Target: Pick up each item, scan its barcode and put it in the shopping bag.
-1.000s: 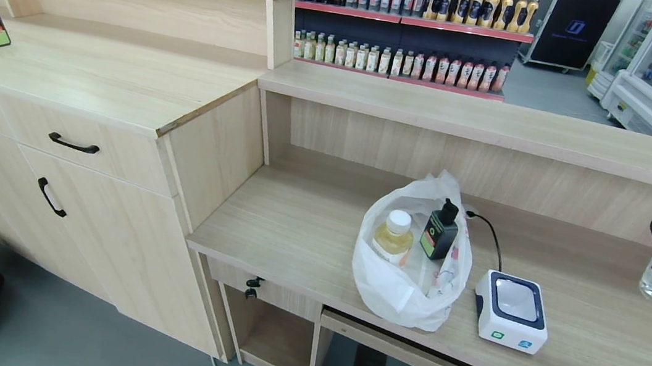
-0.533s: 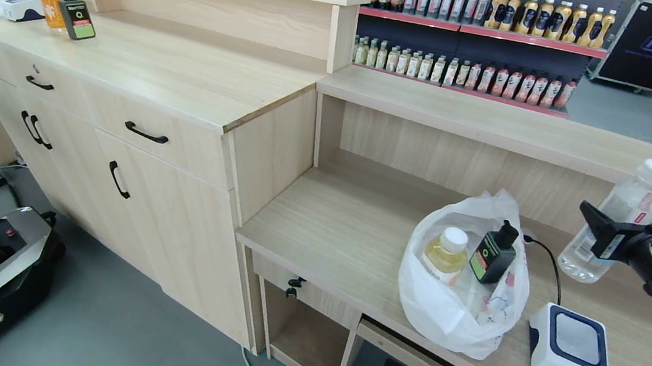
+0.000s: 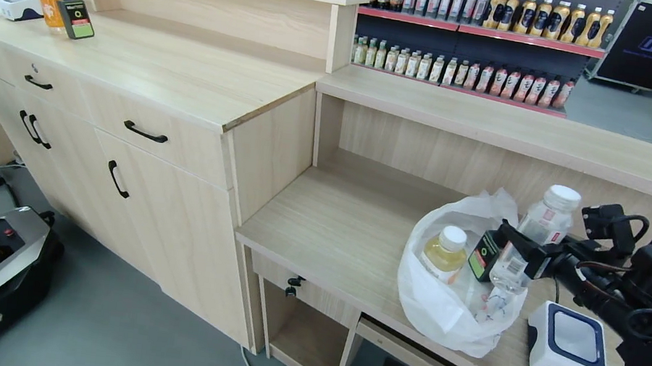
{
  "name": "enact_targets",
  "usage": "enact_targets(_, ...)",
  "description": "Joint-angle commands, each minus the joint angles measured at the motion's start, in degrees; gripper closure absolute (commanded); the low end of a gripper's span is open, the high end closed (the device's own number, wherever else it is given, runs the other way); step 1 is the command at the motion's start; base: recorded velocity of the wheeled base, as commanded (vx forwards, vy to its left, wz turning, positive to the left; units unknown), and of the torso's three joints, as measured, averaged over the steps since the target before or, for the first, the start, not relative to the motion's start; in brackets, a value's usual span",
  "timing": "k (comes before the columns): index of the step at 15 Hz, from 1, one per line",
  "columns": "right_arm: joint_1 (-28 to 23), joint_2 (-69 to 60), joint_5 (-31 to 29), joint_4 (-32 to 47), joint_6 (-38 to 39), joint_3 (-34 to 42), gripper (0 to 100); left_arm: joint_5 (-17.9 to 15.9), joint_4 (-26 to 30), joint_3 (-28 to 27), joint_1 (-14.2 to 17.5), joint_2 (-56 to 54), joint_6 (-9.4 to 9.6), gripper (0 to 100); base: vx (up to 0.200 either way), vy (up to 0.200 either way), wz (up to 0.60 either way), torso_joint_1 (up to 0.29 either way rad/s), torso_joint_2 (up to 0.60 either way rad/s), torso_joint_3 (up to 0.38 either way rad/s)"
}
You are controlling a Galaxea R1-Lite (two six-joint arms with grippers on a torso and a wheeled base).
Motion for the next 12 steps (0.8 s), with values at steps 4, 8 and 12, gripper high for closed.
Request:
enact_targets(4, 1.3, 7.0, 0.5, -0.7, -0.4, -1.9, 100, 0.0, 0.0, 0.0, 0.0, 0.0, 0.06, 100, 0.0, 0.0, 0.0, 0.0, 0.0, 0.0)
enact_targets(8, 2.1, 9.5, 0.6, -0.7, -0.6, -5.8, 100, 0.0, 0.0, 0.0, 0.0, 0.0, -0.03, 100, 0.0, 0.0, 0.0, 0.0, 0.0, 0.0)
enact_targets(12, 2.3, 12.0, 0.6, -0.7, -3.0, -5.8, 100, 0.0, 0.0, 0.0, 0.0, 0.0, -0.03, 100, 0.0, 0.0, 0.0, 0.0, 0.0, 0.0)
